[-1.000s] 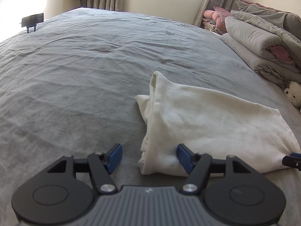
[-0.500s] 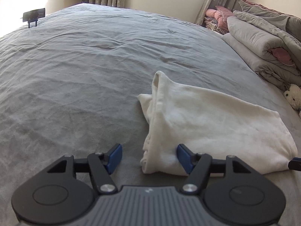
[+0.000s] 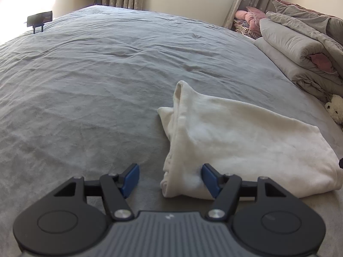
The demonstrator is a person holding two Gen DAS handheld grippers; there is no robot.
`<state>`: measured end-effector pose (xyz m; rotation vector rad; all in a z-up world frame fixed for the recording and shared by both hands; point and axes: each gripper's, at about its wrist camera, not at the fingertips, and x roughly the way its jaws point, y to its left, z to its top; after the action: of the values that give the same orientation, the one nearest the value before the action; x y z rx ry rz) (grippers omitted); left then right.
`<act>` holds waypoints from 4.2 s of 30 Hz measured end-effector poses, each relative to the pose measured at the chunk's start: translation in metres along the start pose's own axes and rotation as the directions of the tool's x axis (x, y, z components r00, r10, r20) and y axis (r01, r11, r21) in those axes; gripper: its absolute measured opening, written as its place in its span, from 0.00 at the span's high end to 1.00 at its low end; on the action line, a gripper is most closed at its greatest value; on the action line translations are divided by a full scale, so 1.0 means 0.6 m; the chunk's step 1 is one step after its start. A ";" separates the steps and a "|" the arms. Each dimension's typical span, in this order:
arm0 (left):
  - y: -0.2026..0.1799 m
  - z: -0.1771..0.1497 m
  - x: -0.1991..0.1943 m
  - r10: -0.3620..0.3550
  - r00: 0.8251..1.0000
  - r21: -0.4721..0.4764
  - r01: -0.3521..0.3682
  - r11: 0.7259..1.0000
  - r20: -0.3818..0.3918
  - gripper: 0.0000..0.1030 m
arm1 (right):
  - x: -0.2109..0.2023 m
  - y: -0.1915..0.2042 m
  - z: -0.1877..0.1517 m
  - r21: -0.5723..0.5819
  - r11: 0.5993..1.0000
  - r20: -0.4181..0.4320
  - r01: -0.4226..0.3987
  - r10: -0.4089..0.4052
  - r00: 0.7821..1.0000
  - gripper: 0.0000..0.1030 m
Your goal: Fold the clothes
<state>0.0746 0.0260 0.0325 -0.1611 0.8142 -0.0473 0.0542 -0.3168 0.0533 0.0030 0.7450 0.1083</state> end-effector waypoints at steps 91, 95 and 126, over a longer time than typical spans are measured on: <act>-0.107 -0.045 -0.013 -0.055 0.990 0.331 0.010 0.943 0.128 0.27 | 0.038 0.194 -0.043 -0.252 0.966 0.052 -0.054 0.069 0.996 0.52; -0.103 -0.042 -0.012 -0.038 0.991 0.328 -0.006 0.945 0.128 0.27 | 0.037 0.167 -0.036 -0.212 0.976 0.041 -0.051 0.061 0.997 0.47; -0.011 -0.008 -0.003 -0.027 1.000 0.050 0.027 0.998 -0.016 0.23 | 0.025 -0.036 -0.021 0.152 0.986 -0.116 0.074 -0.056 0.992 0.48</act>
<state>0.0701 0.0191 0.0317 -0.1242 0.8254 -0.0946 0.0584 -0.3370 0.0331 0.1226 0.8628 -0.0127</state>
